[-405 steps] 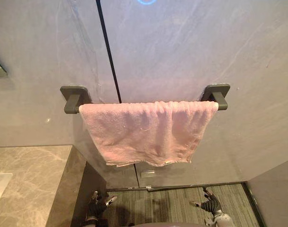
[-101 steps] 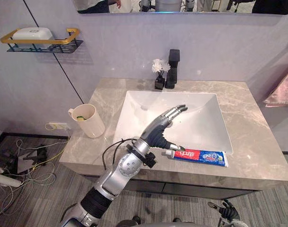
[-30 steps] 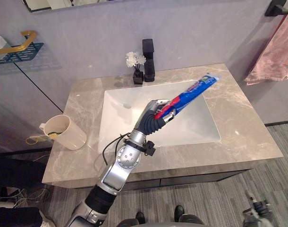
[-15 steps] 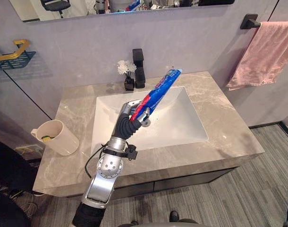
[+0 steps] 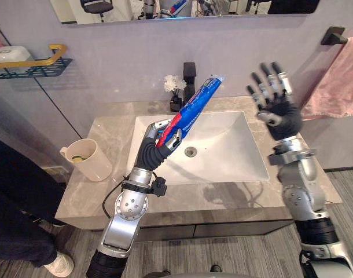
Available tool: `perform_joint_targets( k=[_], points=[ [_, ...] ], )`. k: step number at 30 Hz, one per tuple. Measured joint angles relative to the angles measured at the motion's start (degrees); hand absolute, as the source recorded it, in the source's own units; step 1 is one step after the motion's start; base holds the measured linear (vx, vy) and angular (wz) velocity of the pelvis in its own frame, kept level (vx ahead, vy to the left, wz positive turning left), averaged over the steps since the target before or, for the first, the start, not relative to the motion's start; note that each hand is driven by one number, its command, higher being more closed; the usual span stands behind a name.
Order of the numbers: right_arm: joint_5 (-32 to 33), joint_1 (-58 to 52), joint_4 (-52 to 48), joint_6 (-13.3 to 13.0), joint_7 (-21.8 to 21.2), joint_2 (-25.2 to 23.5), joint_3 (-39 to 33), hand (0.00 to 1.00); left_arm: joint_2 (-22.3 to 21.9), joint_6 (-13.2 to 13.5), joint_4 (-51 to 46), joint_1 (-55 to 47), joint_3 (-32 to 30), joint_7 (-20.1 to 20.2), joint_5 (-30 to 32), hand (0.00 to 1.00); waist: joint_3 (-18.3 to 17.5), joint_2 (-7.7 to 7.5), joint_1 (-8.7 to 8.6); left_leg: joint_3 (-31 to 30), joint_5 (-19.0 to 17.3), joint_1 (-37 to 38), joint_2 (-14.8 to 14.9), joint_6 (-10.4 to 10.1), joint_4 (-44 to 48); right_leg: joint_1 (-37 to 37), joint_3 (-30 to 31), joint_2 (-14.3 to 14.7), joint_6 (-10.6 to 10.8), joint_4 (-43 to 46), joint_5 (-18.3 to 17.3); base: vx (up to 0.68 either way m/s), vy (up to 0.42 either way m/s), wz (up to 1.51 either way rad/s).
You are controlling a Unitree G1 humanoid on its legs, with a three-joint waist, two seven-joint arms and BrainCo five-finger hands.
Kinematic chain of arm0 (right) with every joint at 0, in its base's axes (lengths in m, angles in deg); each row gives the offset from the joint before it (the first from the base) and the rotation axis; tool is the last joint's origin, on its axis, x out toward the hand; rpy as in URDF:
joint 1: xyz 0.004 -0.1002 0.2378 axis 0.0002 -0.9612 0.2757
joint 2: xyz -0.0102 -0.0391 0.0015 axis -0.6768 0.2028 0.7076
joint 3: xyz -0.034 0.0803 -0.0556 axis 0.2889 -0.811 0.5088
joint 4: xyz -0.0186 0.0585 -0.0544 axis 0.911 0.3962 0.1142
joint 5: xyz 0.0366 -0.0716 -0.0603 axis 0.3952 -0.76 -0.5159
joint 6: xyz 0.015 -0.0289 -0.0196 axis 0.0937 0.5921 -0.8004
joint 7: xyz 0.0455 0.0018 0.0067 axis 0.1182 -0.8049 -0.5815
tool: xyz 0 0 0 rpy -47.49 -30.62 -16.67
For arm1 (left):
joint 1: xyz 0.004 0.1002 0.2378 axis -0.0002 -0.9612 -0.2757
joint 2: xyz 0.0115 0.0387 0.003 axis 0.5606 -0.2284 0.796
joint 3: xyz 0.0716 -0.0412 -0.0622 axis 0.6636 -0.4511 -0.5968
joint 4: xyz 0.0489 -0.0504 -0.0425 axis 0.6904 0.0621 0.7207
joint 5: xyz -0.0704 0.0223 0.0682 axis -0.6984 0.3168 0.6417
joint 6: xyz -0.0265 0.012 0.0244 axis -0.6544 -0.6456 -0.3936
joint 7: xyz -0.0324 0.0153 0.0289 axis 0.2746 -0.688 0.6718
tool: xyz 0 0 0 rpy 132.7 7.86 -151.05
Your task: Organize washtable
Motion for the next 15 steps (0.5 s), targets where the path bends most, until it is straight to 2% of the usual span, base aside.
perform_joint_targets(
  k=[6,15],
  points=[
    [1.57,0.19,-0.27,0.64,-0.83,-4.11,4.95,0.0,-0.44,0.0,0.01,0.0,1.4,-1.11,0.01,1.0,-1.05,-0.22,0.17,-0.73,0.57,0.0,-0.78,0.51,-0.56,0.62,-1.03,-0.46,-0.12,-0.82,0.4,-0.03,0.013,0.08],
    [2.36,0.84,-0.25,0.97,-0.37,-7.98,8.19,0.0,-0.52,-0.03,0.19,-0.01,5.47,-1.14,0.07,1.0,-1.39,-0.79,0.26,-0.59,1.0,-0.06,-0.96,0.68,-1.32,0.24,-1.17,-0.83,0.1,-1.16,0.94,-0.02,0.007,-0.01]
  ],
)
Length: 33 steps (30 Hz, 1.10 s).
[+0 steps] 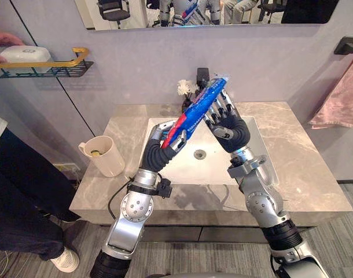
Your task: Organize washtable
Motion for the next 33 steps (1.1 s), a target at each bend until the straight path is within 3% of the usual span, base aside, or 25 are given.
perform_joint_targets(
  k=[2,3,27,28,33],
  points=[
    [0.33,0.66,0.02,-0.17,0.94,-0.54,-0.02,0.0,-0.02,0.0,0.32,0.01,1.08,0.0,0.01,1.0,-0.15,-0.25,0.0,-0.04,0.37,0.14,0.0,-0.03,-0.62,-0.1,-0.1,0.0,0.0,-0.01,0.0,0.0,-0.001,0.02],
    [0.67,0.84,0.04,-0.21,1.02,-0.67,-0.03,1.0,-0.03,-0.03,0.58,0.0,1.74,0.02,0.01,1.0,-0.19,-0.34,0.0,-0.09,0.49,0.13,0.0,-0.03,-0.82,-0.16,-0.2,-0.01,0.0,-0.02,0.0,-0.02,-0.003,0.04],
    [1.96,2.15,1.79,-0.89,2.0,-3.74,0.01,1.0,-2.18,-0.08,4.8,0.2,5.4,-0.66,0.01,1.0,-0.53,-1.04,-0.17,-1.54,2.55,-0.86,-0.17,-0.02,-3.37,-1.61,-1.69,-0.14,-0.04,-0.04,0.06,-0.01,-0.002,0.03],
    [1.95,2.15,1.79,-0.89,2.0,-3.76,-0.01,1.0,-2.18,-0.08,4.8,0.2,5.4,-0.74,0.05,0.0,-0.53,-1.04,-0.17,-1.55,2.56,-0.85,-0.18,-0.01,-3.37,-1.61,-1.69,-0.15,-0.04,-0.04,0.06,-0.03,0.005,0.0],
    [1.81,2.12,2.18,-0.89,1.98,-3.85,-0.41,1.0,-2.2,-0.07,4.79,0.12,4.19,-1.15,0.99,0.0,-0.53,-1.04,-0.21,-1.62,2.61,-0.75,-0.17,-0.02,-3.37,-1.48,-1.78,-0.18,-0.03,-0.04,0.07,-0.01,0.001,0.0]
  ],
)
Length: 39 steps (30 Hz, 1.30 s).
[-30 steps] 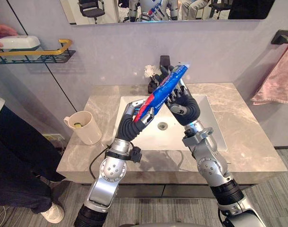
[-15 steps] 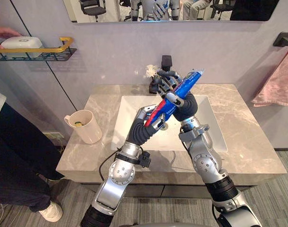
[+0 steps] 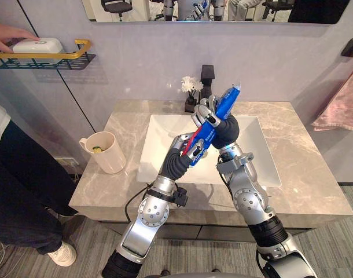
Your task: Organize washtable
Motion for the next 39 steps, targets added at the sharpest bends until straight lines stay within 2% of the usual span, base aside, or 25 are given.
perform_joint_targets(
  k=[6,10,12,16,23,27,30,33,39],
  points=[
    [-0.81,-0.05,0.76,-0.01,-0.05,-1.05,-1.62,1.0,0.11,0.0,-0.78,-0.15,-2.15,-0.01,0.19,0.0,0.01,0.0,-0.08,-0.02,0.0,0.34,0.02,0.0,-0.07,0.32,-0.07,-0.08,0.0,0.0,-0.01,0.0,0.0,0.0],
    [-1.1,-1.04,0.78,-0.01,0.04,-0.6,-5.0,1.0,0.28,0.29,-5.48,-0.35,-7.0,-0.3,0.29,0.0,0.05,-0.05,0.02,-0.06,0.0,0.31,0.02,0.0,-0.09,0.31,-0.13,-0.14,0.0,-0.01,-0.01,0.0,0.0,0.0],
    [-1.11,-1.71,0.78,-0.01,0.04,0.22,-6.81,1.0,1.33,1.21,-8.45,-0.68,-10.61,-1.31,1.08,0.0,0.05,-0.05,0.01,-0.07,0.0,0.29,0.02,0.0,-0.14,0.28,-0.15,-0.15,0.01,-0.03,-0.02,0.0,0.0,0.0],
    [-1.3,-1.89,0.74,-0.01,0.02,1.51,-8.93,1.0,2.81,1.45,-10.22,-1.67,-14.9,-1.52,2.47,0.0,0.07,-0.04,-0.05,-0.17,0.0,0.0,0.02,-0.01,-0.2,0.01,-0.23,-0.16,0.01,-0.05,-0.02,0.0,0.0,0.0],
    [-3.13,-2.73,0.34,0.01,-0.02,2.37,-13.34,1.0,2.6,2.26,-14.39,-6.8,-27.83,-4.2,2.76,0.0,0.09,-0.05,0.17,-1.59,0.15,-1.08,-0.01,-0.21,-0.19,-0.39,-1.75,-0.23,0.05,-0.05,-0.07,0.0,0.001,0.1],
    [-4.02,-5.47,-2.99,0.01,0.0,2.21,-15.37,1.0,-1.26,2.57,-14.73,-12.27,-39.36,-6.95,0.65,0.0,0.12,-0.02,0.58,-1.72,0.15,-1.24,-0.07,-0.21,-0.22,-0.41,-1.96,-0.33,0.11,-0.06,-0.15,-0.01,0.005,0.03],
    [-4.5,-7.49,-4.63,-0.14,0.03,1.64,-18.62,1.0,-5.1,2.66,-13.14,-15.47,-46.82,-8.86,-3.16,0.0,0.13,0.01,1.45,-1.74,0.15,-1.25,-0.23,-0.21,-0.3,-0.41,-2.05,-0.54,0.22,-0.06,-0.29,0.0,0.0,0.0],
    [-4.83,-8.33,-4.63,-0.41,0.11,1.16,-21.04,1.0,-6.68,2.75,-8.48,-17.71,-50.59,-9.99,-7.2,0.0,0.14,0.02,1.8,-2.22,0.29,-1.43,-0.33,-0.38,-0.85,-0.4,-2.99,-0.65,0.25,-0.06,-0.41,-0.03,0.006,0.15],
    [-4.83,-8.45,-4.63,-0.51,0.35,0.88,-21.07,1.0,-8.92,2.55,5.61,-20.68,-51.77,-9.62,-12.17,0.0,0.14,0.02,2.01,-2.98,0.99,-1.34,-0.51,-0.35,-1.94,-0.52,-3.3,-0.86,0.35,-0.05,-0.52,-0.01,0.005,0.07]
  ],
)
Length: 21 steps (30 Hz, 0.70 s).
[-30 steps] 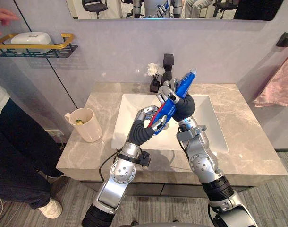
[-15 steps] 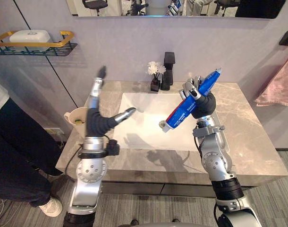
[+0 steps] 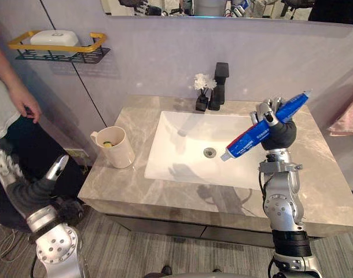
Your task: Organize washtable
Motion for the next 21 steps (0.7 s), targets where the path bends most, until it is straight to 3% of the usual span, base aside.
perform_joint_targets(
  k=[4,9,15,21],
  points=[
    [0.02,-0.08,0.0,-0.58,0.98,-0.94,0.24,1.0,-0.33,-1.8,20.14,-0.66,1.23,3.87,-3.16,0.0,-0.02,-0.04,-0.01,-0.17,0.18,-0.02,-0.2,0.25,-0.04,0.0,-0.11,-0.23,0.33,0.01,-0.23,0.0,0.0,0.0],
    [0.02,-0.6,0.0,-1.77,1.08,-0.95,1.23,1.0,-1.49,-2.97,33.74,-0.65,1.6,6.33,-4.4,0.0,-0.03,-0.05,-0.12,-0.31,0.16,-0.13,-0.23,0.24,-0.06,0.01,-0.83,-0.29,0.53,0.01,-0.4,0.0,0.002,0.02],
    [0.02,-1.31,0.0,-2.22,1.31,-0.96,1.24,1.0,-1.67,-4.29,43.59,-0.61,2.2,8.57,-5.09,0.0,-0.02,-0.04,-0.11,-1.08,0.16,-0.32,-0.26,0.24,0.27,0.27,-1.47,-0.3,0.5,0.01,-0.45,-0.03,0.0,0.06],
    [-1.31,-1.3,0.13,-2.25,2.54,-0.68,2.2,1.0,0.58,-4.85,50.57,-0.21,9.96,11.05,-5.09,0.0,-0.01,-0.04,-0.02,-1.62,0.14,-0.98,-0.09,0.21,1.13,0.24,-1.52,-0.08,0.48,0.01,-0.44,-0.03,-0.004,0.04]
  ],
)
